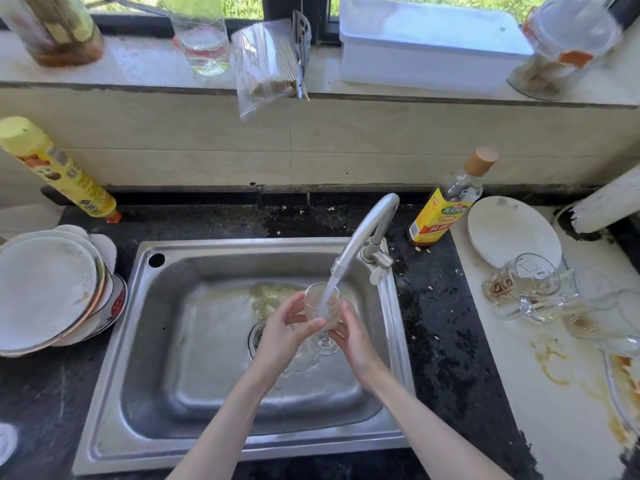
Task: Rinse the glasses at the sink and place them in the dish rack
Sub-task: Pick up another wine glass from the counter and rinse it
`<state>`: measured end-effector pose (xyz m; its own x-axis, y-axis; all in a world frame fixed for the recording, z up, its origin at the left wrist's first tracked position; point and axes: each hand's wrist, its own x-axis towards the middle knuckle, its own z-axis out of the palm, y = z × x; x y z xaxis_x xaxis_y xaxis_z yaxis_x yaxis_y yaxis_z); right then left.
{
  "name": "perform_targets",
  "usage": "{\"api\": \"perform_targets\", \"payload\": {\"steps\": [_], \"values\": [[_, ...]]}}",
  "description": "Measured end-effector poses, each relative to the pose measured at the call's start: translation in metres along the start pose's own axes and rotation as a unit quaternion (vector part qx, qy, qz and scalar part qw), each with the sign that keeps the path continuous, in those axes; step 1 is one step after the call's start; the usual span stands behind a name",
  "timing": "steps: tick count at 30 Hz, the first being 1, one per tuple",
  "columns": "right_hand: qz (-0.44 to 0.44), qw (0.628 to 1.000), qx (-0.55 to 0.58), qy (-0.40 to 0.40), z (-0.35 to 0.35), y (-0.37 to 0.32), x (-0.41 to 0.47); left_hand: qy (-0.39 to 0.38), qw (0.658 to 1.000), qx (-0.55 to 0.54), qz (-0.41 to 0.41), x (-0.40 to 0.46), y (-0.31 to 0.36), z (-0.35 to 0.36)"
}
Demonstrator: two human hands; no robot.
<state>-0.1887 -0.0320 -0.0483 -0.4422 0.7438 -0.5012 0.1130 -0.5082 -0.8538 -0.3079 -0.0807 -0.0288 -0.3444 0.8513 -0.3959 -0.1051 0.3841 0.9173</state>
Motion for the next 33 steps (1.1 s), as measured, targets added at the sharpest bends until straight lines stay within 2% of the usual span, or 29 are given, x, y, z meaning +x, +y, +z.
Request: {"api": "perform_targets", "payload": {"steps": [10, 13, 15, 17, 20, 22, 28, 33], "values": [[-0.010, 1.000, 0.008, -0.020, -0.001, -0.002, 0.000, 0.004, 1.000, -0.001, -0.005, 0.001, -0.003, -0.003], [-0.004, 0.999, -0.013, -0.033, 0.000, 0.002, -0.001, 0.021, 0.999, 0.007, -0.040, 0.002, -0.005, -0.003], [0.044, 0.997, -0.033, -0.048, 0.000, 0.003, -0.002, 0.030, 0.994, 0.017, -0.100, 0.004, -0.008, -0.002], [0.132, 0.988, -0.040, -0.063, 0.000, 0.002, -0.004, 0.023, 0.985, 0.038, -0.167, 0.007, -0.012, -0.002], [0.272, 0.959, -0.046, -0.064, -0.005, 0.001, -0.006, -0.025, 0.966, 0.044, -0.254, 0.003, -0.019, -0.002], [0.304, 0.949, -0.056, -0.058, -0.011, 0.003, -0.005, -0.048, 0.960, 0.036, -0.274, -0.001, -0.025, -0.002], [0.287, 0.956, -0.030, -0.058, -0.020, -0.001, -0.004, -0.052, 0.968, 0.012, -0.244, 0.000, -0.026, -0.007], [0.179, 0.976, -0.115, -0.046, -0.018, 0.003, 0.003, -0.026, 0.987, -0.002, -0.156, -0.001, -0.016, -0.007]]}}
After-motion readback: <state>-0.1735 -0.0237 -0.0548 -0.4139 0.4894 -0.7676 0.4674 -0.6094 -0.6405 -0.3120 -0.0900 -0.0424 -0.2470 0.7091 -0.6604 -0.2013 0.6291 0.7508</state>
